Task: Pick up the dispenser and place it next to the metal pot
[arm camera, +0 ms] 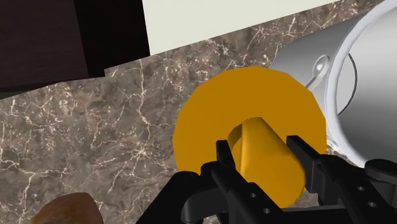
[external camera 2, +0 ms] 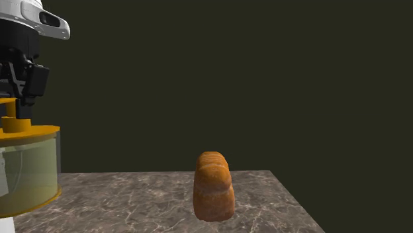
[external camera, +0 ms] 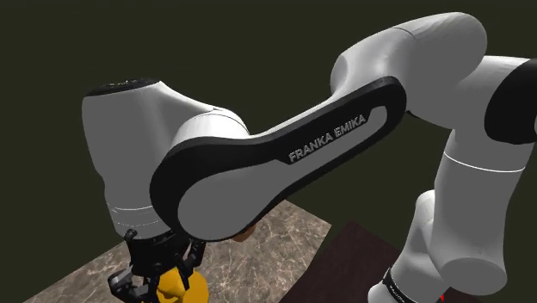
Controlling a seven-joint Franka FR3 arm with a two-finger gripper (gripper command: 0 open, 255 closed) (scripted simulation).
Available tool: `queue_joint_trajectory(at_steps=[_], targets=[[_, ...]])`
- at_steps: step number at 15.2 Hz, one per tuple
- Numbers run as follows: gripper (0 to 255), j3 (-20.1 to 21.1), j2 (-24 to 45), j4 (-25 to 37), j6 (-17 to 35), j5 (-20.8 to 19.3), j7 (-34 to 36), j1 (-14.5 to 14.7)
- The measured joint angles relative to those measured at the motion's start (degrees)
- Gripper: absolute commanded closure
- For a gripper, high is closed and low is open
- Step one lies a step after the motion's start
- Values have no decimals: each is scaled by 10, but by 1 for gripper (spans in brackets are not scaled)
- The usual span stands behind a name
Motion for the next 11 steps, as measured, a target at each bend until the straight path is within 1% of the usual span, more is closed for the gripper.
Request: queue_joint_trajectory(at_steps=[11], targets=[[255,-6,35,-48,77,-22,11,7]])
